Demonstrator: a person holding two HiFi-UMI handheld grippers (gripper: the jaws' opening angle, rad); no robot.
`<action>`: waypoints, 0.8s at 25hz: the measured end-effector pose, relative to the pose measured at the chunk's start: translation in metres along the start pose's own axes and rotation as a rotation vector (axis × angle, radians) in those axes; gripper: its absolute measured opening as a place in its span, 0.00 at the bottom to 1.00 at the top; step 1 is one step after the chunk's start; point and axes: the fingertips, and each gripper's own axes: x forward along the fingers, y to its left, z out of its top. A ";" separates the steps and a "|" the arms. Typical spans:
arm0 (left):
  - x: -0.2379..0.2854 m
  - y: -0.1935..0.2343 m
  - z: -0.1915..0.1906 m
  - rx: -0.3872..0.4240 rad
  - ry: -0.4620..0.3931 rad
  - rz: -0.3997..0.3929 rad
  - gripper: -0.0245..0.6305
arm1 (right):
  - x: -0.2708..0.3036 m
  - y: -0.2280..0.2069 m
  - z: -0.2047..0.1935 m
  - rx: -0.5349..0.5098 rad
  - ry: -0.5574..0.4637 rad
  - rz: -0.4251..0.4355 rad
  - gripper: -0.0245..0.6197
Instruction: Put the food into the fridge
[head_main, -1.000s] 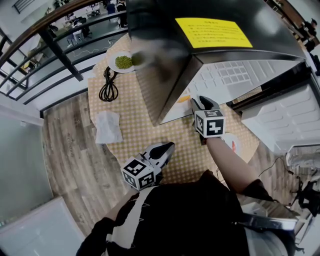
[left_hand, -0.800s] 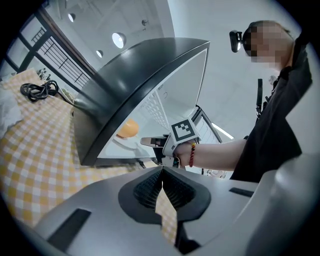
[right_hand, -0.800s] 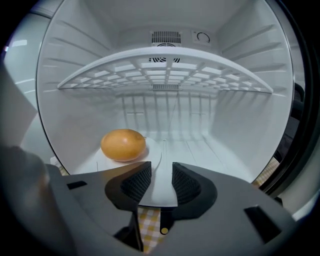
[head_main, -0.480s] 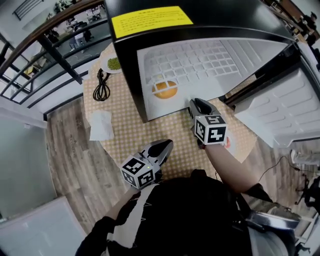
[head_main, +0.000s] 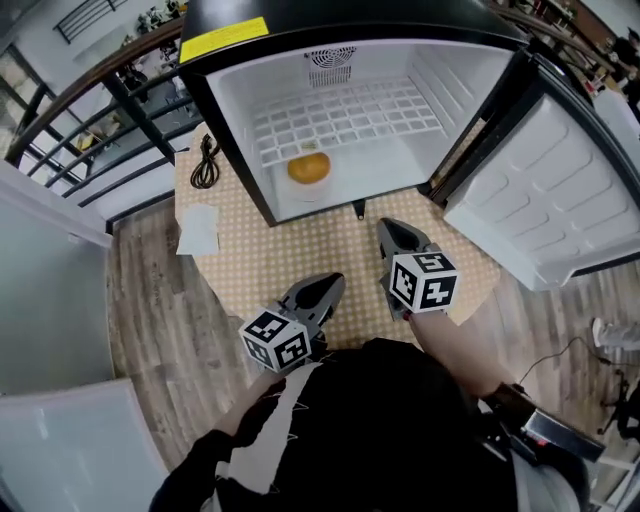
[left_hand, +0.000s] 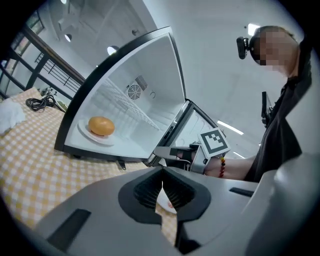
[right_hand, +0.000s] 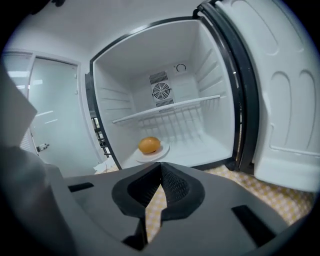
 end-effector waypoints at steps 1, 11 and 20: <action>-0.001 -0.009 -0.001 0.004 -0.006 0.005 0.06 | -0.009 0.002 -0.002 0.014 -0.009 0.012 0.06; -0.018 -0.091 -0.016 0.047 -0.104 0.072 0.06 | -0.105 0.008 -0.028 -0.038 -0.051 0.076 0.06; -0.030 -0.112 -0.033 0.010 -0.124 0.154 0.06 | -0.136 0.005 -0.060 -0.025 0.012 0.117 0.06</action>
